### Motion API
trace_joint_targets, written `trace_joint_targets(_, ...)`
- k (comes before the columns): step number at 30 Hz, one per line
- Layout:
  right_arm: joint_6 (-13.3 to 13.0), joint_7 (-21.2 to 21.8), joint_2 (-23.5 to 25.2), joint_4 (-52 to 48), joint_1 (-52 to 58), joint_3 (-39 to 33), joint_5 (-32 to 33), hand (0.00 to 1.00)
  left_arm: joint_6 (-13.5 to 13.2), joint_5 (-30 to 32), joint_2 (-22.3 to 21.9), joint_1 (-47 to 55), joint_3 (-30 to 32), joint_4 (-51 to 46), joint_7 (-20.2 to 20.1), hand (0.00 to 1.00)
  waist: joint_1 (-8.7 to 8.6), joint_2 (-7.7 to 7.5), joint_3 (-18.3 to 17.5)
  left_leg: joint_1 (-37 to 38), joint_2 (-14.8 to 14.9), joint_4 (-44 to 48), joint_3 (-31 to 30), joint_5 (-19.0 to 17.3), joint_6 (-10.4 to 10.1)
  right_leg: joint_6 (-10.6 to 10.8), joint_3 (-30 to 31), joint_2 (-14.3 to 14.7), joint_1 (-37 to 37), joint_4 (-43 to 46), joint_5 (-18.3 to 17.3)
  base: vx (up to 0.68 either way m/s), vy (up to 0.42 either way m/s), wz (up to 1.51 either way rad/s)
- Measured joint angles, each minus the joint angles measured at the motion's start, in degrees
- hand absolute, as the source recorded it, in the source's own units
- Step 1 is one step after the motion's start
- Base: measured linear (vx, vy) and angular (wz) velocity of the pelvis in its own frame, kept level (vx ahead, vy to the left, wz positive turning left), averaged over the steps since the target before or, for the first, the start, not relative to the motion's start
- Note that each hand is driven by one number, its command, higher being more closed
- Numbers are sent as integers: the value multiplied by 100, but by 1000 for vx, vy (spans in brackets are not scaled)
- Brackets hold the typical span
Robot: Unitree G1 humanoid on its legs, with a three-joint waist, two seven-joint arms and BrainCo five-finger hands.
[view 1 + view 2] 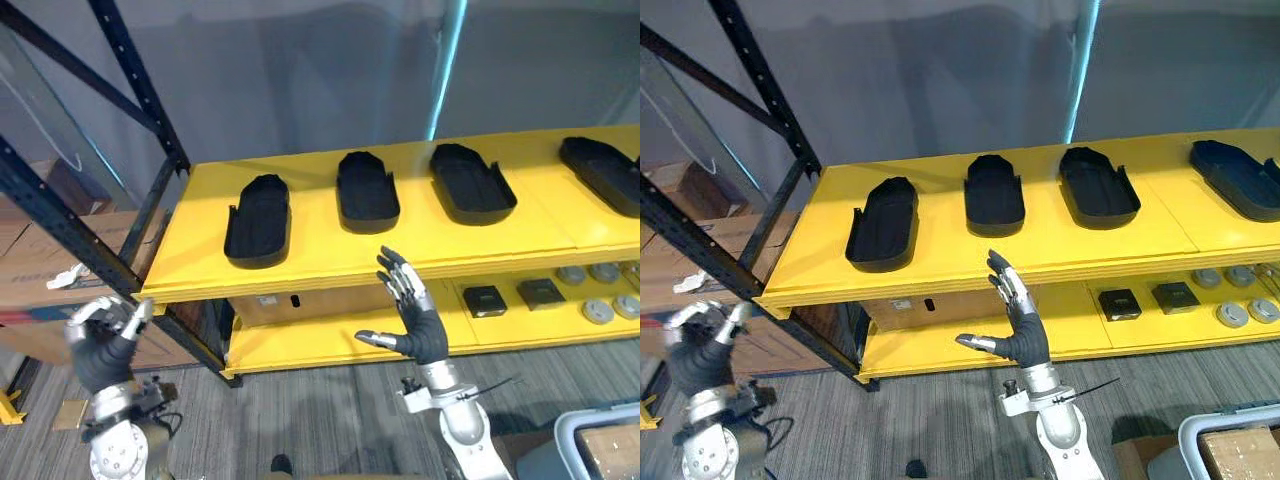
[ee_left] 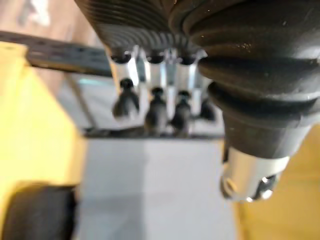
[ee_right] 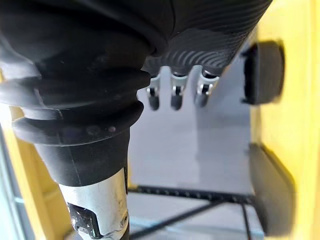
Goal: Walk over and take plastic housings, then place them on the shelf
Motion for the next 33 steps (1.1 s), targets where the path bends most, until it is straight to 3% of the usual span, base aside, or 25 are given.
trace_joint_targets(6, -17, -11, -23, 381, 159, 44, 16, 0, -143, -267, 22, -225, -434, 919, -680, 100, -20, -26, -155, -66, 21, 4, 31, 41, -31, -30, 27, 19, -94, 6, 39, 10, 0, -3)
trace_joint_targets(16, -35, 385, -278, 569, 87, 236, 246, 0, -156, -255, 367, -1286, -1053, 2225, -661, 100, -88, -49, -115, -77, 108, 29, 263, 44, -41, -15, 236, 98, -230, -82, 161, 0, 1, -11)
trace_joint_targets(24, 35, 619, -415, 559, -38, 219, 384, 0, -178, -255, 384, -2092, -1310, 2736, -367, 100, -317, 44, 192, -173, 84, 33, 333, 44, -39, 8, 365, 78, -432, -28, 188, -5, 14, -7)
trace_joint_targets(33, 96, 626, -557, 456, -204, -2, 484, 0, -168, -235, 612, -2756, -1218, 3070, 377, 100, -473, 198, 531, -163, 72, 35, 446, 45, -38, 10, 458, 61, -557, 97, 160, 12, 6, -4)
